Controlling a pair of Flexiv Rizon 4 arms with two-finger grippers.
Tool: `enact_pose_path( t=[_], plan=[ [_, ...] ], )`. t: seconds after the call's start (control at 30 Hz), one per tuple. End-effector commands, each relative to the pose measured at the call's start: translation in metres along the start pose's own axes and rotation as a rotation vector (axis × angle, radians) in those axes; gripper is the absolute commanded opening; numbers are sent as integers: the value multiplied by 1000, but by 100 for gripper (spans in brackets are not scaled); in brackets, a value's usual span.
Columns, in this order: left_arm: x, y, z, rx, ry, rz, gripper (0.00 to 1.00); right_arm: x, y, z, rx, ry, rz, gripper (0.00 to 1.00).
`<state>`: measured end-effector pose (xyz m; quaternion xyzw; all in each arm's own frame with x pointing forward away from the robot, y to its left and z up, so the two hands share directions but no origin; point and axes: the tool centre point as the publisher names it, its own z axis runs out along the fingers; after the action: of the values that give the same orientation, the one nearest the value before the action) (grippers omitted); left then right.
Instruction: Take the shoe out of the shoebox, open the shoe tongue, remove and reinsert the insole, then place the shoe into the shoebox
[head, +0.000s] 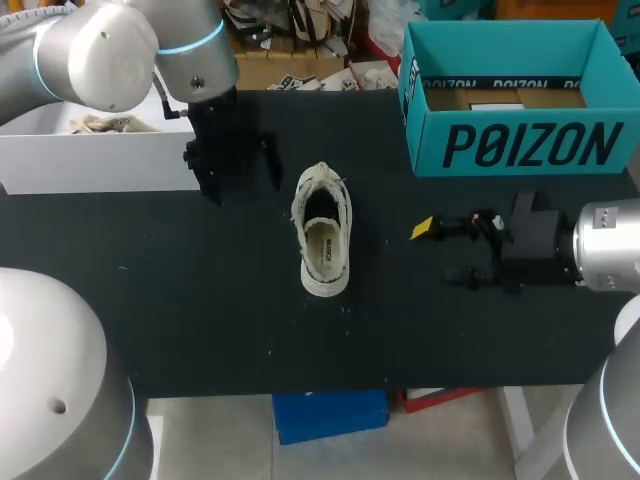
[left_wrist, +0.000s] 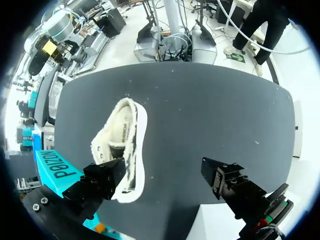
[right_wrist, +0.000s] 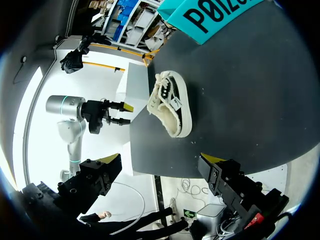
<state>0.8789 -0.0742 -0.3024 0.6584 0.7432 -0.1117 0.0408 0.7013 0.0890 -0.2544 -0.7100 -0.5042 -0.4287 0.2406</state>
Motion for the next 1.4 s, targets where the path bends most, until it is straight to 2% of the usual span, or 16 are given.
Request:
enact_pose_path(
  t=[0.03, 0.17, 0.23, 0.27, 0.47, 0.57, 0.93, 1.2, 1.4],
  plan=[
    [-6, 4, 5, 1, 7, 18, 98, 0, 0, 0, 0, -1, 0, 100],
    [-11, 5, 9, -6, 16, 47, 95, 0, 0, 0, 0, -1, 0, 100],
    [-13, 5, 11, -9, 17, 60, 90, 0, 0, 0, 0, -1, 0, 100],
    [-15, 6, 13, -12, 21, 72, 84, 0, 0, 0, 0, -1, 0, 100],
    [-23, 7, 23, -17, 31, 109, 85, 0, 0, 0, 0, -1, 0, 100],
    [-29, 8, 28, -17, 34, 127, 91, 0, 0, 0, 0, -1, 0, 100],
    [-50, 9, 60, -80, 90, 204, 89, 0, 0, 0, 0, -1, 0, 100],
    [-49, 16, 84, -93, 125, 170, 75, 0, 0, 0, 0, -1, 0, 100],
    [-48, 18, 92, -98, 123, 142, 66, 0, 0, 0, 0, -1, 0, 100]
  ],
)
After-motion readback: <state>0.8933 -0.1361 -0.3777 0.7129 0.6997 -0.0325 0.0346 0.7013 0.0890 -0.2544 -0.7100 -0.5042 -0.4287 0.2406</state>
